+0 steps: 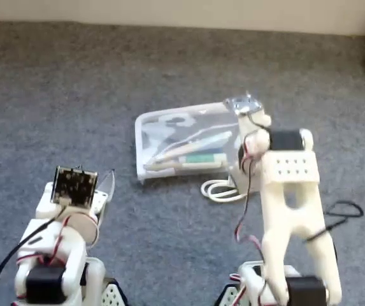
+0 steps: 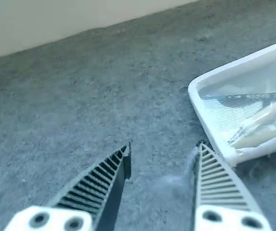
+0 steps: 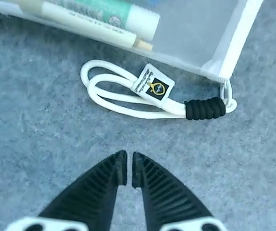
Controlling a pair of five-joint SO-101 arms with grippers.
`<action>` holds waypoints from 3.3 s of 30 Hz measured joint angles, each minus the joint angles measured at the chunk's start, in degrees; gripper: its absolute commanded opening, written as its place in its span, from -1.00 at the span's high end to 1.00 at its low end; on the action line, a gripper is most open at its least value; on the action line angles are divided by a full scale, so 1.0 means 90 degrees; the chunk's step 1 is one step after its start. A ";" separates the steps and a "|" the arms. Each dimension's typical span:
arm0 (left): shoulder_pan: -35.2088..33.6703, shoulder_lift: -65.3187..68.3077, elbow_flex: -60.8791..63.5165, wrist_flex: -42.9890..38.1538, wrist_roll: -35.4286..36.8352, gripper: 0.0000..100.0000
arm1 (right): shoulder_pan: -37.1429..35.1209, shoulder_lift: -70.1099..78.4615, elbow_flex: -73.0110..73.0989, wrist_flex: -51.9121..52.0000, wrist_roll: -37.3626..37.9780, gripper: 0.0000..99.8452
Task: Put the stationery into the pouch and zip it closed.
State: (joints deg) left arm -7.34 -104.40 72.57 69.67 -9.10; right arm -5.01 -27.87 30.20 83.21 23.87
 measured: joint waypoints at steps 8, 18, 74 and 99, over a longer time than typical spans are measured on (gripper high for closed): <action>-0.0361 0.0068 0.2286 -0.2120 0.0000 0.59 | 0.0000 -0.2335 0.3311 -0.2393 0.0000 0.99; -0.0361 0.0078 0.2598 -0.2422 0.0000 0.59 | 0.0000 -0.5001 0.6115 -0.3878 0.0000 0.99; -0.1563 0.0068 0.2608 0.0713 -0.2061 0.93 | -0.0010 -0.8440 0.7297 -0.1280 0.0010 0.99; -0.1563 0.0068 0.2608 0.0713 -0.0088 0.93 | -0.0010 -0.8440 0.7297 -0.1280 0.0010 0.99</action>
State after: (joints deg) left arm -21.41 -103.78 96.04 76.09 -9.89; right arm -5.10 -103.82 95.87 71.69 23.96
